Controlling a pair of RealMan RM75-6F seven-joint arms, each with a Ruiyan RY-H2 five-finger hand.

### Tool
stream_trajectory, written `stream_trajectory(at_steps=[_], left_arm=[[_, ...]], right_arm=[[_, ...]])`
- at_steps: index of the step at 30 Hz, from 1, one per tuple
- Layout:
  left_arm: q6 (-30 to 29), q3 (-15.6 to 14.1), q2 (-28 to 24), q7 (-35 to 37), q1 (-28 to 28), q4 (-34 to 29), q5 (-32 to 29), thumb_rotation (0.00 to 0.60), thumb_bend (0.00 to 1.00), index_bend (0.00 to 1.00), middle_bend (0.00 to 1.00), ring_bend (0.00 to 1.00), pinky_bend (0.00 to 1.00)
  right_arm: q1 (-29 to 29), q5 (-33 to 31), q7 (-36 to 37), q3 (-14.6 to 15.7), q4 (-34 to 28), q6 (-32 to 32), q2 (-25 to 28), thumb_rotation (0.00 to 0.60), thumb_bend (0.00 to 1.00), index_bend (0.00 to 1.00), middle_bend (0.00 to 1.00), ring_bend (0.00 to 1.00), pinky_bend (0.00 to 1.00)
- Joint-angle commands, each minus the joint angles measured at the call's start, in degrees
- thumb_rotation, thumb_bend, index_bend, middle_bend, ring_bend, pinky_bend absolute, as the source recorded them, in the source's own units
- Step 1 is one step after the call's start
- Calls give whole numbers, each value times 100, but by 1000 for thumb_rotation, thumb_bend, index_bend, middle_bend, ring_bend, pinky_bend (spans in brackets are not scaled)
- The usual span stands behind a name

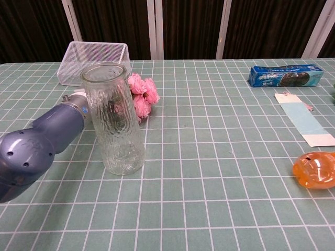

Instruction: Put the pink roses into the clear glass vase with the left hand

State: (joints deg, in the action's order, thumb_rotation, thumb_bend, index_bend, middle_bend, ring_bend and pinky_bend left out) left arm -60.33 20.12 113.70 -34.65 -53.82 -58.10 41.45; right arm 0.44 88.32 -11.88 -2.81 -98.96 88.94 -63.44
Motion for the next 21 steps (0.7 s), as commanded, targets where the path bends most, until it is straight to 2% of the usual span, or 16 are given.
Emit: stream_trajectory(at_steps=[1, 7, 10, 17, 21], left_arm=[[-91, 47, 81, 184, 15, 106, 155, 600, 499, 298, 423, 258, 394], [-341, 127, -57, 507, 121, 34, 514, 600, 506, 315, 434, 268, 403], [-499, 177, -340, 763, 250, -283, 761, 600, 506, 318, 434, 268, 398], [-900, 461, -1450, 1392, 771, -1737, 1131, 600, 506, 323, 436, 268, 384], [-764, 1009, -2046, 2566, 1117, -2823, 1037, 600, 506, 339, 439, 268, 384]], right_arm=[[0, 10, 14, 5, -3, 0, 10, 600, 154, 143, 36, 0, 0], [-1, 36, 74, 22, -19, -4, 31, 600, 155, 143, 36, 0, 0], [-2, 41, 74, 26, -26, -4, 36, 600, 155, 144, 36, 0, 0], [-3, 62, 61, 43, -48, -8, 30, 600, 155, 143, 36, 0, 0], [9, 93, 68, 77, -74, -51, 23, 600, 155, 144, 36, 0, 0]])
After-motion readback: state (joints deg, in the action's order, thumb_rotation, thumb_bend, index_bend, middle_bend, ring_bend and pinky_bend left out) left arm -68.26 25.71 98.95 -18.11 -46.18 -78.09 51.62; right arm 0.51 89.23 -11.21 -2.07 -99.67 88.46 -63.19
